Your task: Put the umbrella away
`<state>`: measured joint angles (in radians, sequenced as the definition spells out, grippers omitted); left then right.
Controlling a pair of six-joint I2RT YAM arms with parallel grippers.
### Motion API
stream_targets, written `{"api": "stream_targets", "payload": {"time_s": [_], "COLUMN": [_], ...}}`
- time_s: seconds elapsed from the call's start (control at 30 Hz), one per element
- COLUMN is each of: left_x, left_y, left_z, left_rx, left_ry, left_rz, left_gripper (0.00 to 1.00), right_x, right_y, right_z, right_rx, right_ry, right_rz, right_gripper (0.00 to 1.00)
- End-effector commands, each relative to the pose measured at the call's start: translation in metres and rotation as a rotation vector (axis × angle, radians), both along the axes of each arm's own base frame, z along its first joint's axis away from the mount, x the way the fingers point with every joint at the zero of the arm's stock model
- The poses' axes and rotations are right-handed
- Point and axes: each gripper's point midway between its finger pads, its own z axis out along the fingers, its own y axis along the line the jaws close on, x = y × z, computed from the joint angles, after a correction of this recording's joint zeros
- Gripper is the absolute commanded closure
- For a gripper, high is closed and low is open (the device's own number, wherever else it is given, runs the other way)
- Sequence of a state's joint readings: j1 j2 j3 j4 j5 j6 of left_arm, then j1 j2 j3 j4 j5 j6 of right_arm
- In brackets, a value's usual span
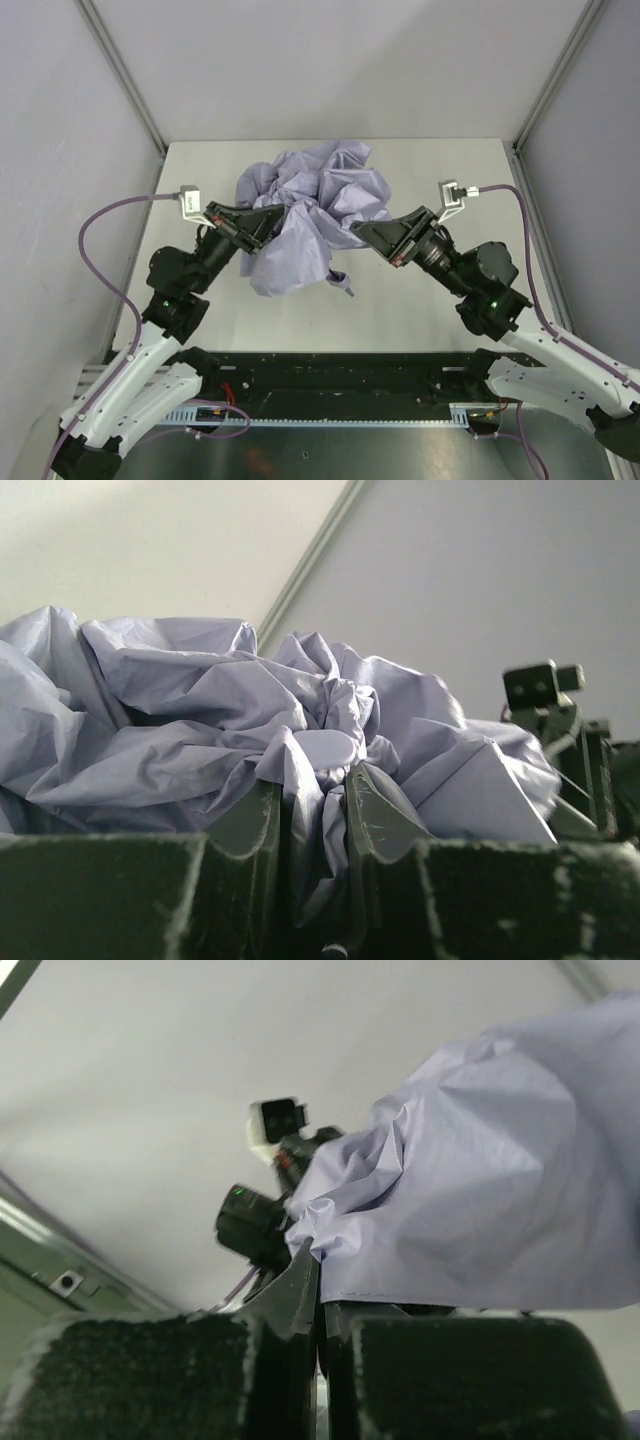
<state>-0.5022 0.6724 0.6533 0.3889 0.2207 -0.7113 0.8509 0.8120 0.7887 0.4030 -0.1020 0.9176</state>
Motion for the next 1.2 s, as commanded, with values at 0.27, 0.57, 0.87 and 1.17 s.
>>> {"api": "stream_targets", "payload": {"time_s": [0.27,0.57,0.87,1.17], "left_x": [0.032,0.022,0.012,0.001], "left_y": [0.020,0.021,0.024,0.025], "left_z": [0.041,0.039,0.040,0.042], "left_rx": [-0.278,-0.321,-0.343,-0.340], "left_ry": [-0.026,-0.023,-0.035,-0.079], "left_rz": [0.151,0.124,0.100,0.072], "left_gripper": [1.00,1.00,1.00,1.00], "right_x": [-0.085,-0.085,-0.119,-0.122], "right_y": [0.086,0.138,0.116,0.069], "right_z": [0.018,-0.042,-0.110,-0.064], "right_rx": [0.104,-0.058,-0.430,-0.217], "right_ry": [-0.169,-0.148,-0.264,-0.144], "right_rz": [0.307,0.389,0.444,0.440], "right_gripper": [0.93,0.52,0.17,0.03]}}
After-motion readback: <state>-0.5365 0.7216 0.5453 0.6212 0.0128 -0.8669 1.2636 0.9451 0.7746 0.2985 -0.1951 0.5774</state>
